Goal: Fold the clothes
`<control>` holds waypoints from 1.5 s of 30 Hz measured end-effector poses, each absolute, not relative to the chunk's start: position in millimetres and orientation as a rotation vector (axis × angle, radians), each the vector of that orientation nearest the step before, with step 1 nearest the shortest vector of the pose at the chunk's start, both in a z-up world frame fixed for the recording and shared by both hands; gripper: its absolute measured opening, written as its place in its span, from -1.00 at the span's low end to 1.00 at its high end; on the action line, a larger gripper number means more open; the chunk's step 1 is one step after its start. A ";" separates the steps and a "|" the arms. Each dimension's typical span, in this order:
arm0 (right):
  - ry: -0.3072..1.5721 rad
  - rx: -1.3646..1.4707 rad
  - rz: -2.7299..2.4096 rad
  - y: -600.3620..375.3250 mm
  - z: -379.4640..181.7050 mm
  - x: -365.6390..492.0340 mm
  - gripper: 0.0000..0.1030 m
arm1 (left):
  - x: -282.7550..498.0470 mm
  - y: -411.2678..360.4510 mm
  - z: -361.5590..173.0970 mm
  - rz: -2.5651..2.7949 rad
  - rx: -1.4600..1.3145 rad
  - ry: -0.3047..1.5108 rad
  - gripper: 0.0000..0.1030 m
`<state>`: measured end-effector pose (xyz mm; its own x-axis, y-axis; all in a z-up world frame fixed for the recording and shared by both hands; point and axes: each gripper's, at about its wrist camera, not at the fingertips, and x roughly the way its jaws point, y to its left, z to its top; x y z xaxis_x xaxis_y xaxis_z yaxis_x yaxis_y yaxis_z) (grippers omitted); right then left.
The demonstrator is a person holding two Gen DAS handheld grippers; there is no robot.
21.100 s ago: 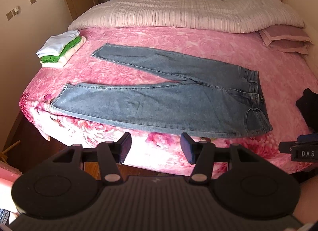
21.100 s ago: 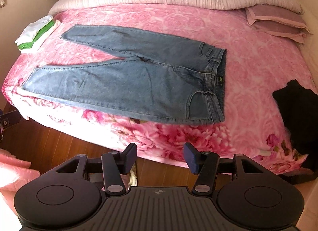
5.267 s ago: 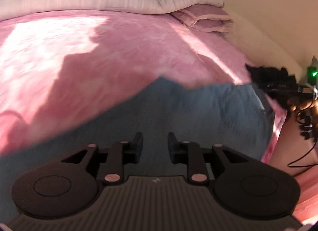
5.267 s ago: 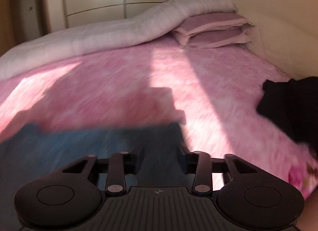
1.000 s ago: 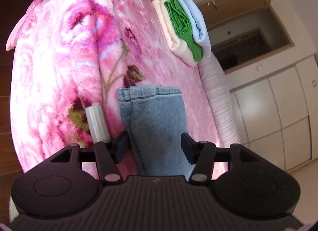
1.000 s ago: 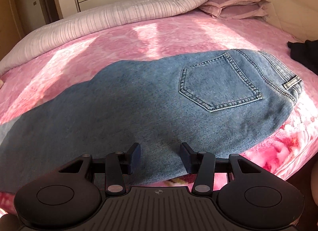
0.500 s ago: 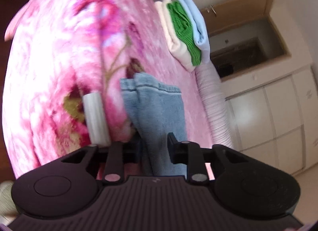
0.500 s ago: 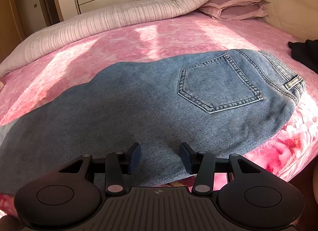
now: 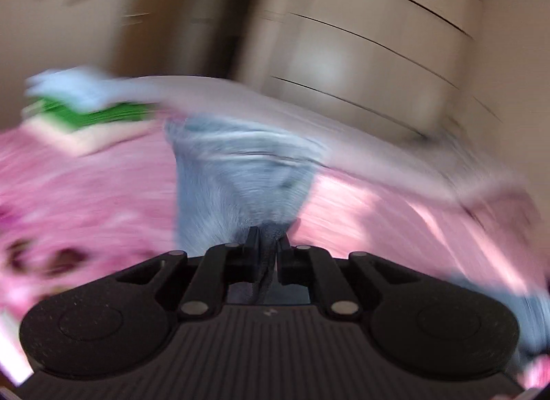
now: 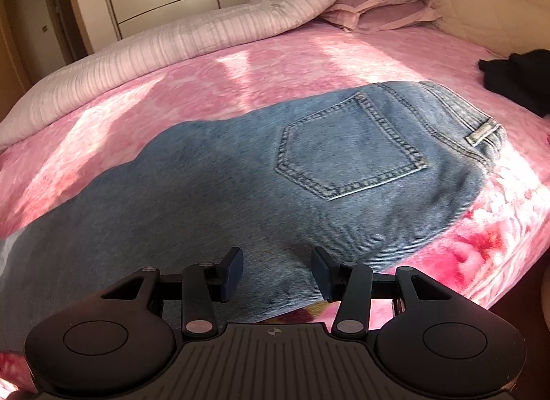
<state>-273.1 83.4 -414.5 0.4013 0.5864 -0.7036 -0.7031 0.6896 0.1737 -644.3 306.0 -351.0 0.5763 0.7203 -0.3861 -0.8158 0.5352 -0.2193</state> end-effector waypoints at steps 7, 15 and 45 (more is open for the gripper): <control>0.835 -0.118 0.785 65.5 -407.5 -261.8 -0.07 | -535.8 246.2 -414.8 0.655 -0.339 0.590 -0.64; 0.818 -0.057 0.921 73.4 -393.0 -276.8 -0.07 | -613.7 253.9 -371.4 0.616 -0.546 0.414 -0.58; 1.591 0.509 1.086 183.4 -462.2 -342.1 -0.39 | -715.0 314.6 -377.3 0.849 -0.748 0.316 -0.58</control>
<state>-342.1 183.4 -462.2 -0.3172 0.7847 -0.5325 -0.2104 0.4893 0.8464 -715.0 314.6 -377.3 0.6351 0.5616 -0.5303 -0.7717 0.4306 -0.4682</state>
